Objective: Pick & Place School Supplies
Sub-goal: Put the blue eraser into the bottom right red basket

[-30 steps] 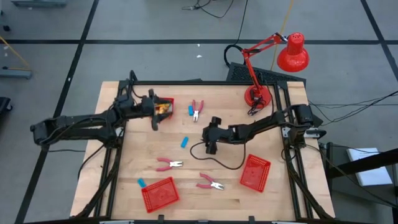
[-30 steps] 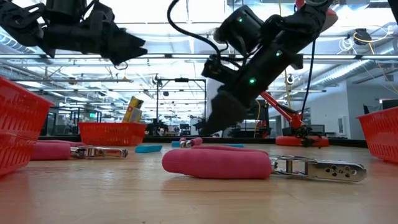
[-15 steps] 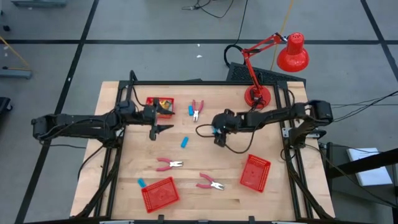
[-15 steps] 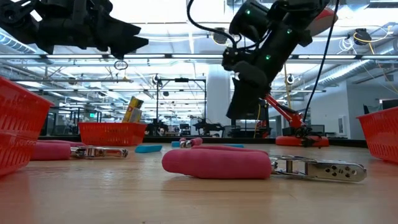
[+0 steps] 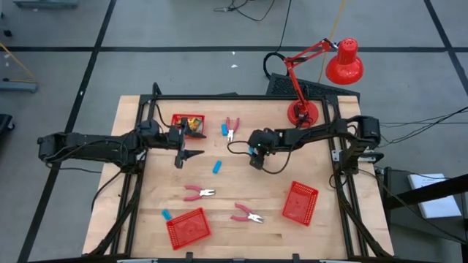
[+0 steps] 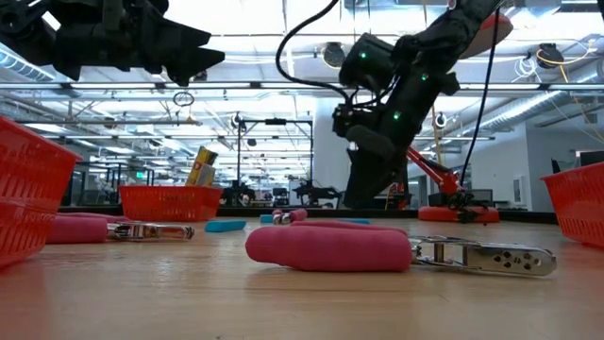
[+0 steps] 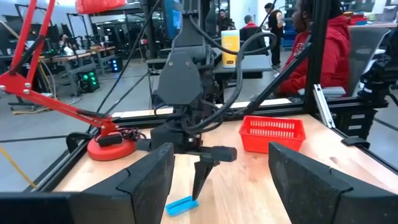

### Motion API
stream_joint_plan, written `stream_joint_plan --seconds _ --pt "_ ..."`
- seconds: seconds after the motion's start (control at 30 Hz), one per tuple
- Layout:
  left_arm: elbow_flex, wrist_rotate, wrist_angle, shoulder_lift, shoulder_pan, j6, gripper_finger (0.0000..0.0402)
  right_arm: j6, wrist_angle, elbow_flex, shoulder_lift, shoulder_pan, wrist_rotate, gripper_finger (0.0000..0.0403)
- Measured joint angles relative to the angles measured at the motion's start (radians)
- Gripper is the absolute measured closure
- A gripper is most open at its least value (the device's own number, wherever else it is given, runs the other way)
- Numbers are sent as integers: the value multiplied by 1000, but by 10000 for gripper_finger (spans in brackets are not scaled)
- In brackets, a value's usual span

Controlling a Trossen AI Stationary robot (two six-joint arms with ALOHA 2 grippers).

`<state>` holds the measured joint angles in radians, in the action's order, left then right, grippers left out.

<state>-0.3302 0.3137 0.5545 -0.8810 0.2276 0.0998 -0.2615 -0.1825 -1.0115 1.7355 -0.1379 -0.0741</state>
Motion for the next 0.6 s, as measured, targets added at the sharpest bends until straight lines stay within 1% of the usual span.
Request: stream_joint_plan --seconds 0.13,0.23,0.4,0.5,0.6 --pt "0 0 -2 0 -2 4 135 -8 5 0 37 0 2 156" --pt "0 0 -2 0 -2 9 135 -27 44 -3 66 5 24 156" --pt "0 -1 -3 0 -2 10 135 -30 63 -3 92 24 6 159" --pt "0 -1 -3 0 -2 10 135 -30 62 -3 93 45 -26 177" --pt "0 -1 -3 0 -2 10 135 -20 63 -3 95 69 -77 209"
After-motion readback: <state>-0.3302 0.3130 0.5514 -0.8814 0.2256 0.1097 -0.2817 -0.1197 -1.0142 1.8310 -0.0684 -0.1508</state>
